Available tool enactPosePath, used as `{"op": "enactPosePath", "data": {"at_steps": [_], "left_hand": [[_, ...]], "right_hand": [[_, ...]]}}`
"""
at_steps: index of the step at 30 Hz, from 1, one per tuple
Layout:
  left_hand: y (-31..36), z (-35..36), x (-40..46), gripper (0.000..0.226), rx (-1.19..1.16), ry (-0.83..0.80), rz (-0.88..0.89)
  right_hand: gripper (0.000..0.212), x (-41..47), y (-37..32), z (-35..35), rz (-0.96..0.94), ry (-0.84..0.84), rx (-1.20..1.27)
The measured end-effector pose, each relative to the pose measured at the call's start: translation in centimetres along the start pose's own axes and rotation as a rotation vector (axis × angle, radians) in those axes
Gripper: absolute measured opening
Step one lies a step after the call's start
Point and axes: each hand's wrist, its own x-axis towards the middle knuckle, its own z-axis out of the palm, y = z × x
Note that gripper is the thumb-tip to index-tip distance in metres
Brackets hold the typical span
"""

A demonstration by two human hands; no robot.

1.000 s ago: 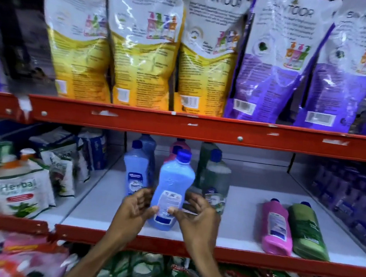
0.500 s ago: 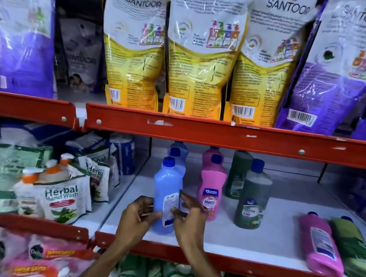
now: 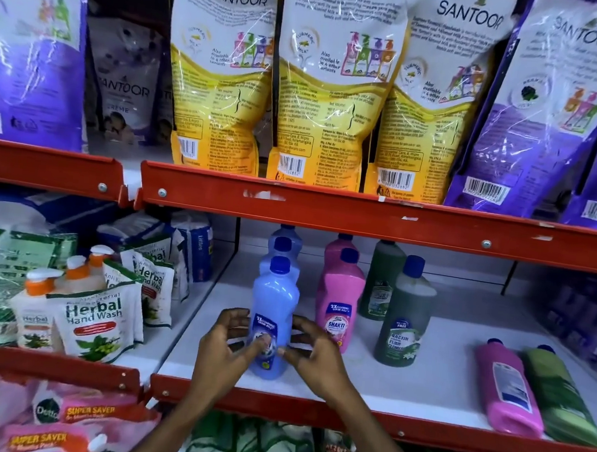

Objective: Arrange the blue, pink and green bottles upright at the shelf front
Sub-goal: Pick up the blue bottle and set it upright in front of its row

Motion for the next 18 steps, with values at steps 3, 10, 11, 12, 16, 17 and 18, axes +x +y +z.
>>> {"op": "enactPosePath", "data": {"at_steps": [3, 10, 11, 12, 16, 17, 18], "left_hand": [[0.2, 0.4, -0.2, 0.047, 0.028, 0.000, 0.007], [0.3, 0.5, -1.1, 0.040, 0.096, 0.027, -0.005], [0.4, 0.5, -1.2, 0.038, 0.100, 0.028, -0.002], [0.5, 0.3, -1.1, 0.037, 0.100, 0.024, 0.000], [0.5, 0.4, -1.7, 0.041, 0.107, 0.002, -0.011], [0.8, 1.0, -2.3, 0.043, 0.109, 0.004, -0.024], [0.8, 0.7, -2.5, 0.046, 0.100, 0.006, -0.030]], "right_hand": [[0.044, 0.3, 0.3, -0.4, 0.017, -0.003, -0.037], [0.040, -0.2, 0.2, -0.1, 0.022, 0.011, -0.056], [0.040, -0.4, 0.1, -0.2, 0.021, 0.015, -0.057], [0.040, -0.4, 0.1, -0.1, 0.017, 0.018, -0.053], [0.038, -1.2, 0.2, -0.3, -0.013, 0.029, -0.037], [0.038, -1.6, 0.7, -0.9, -0.020, 0.014, -0.038], [0.038, -1.7, 0.6, -0.6, -0.019, 0.013, -0.040]]}}
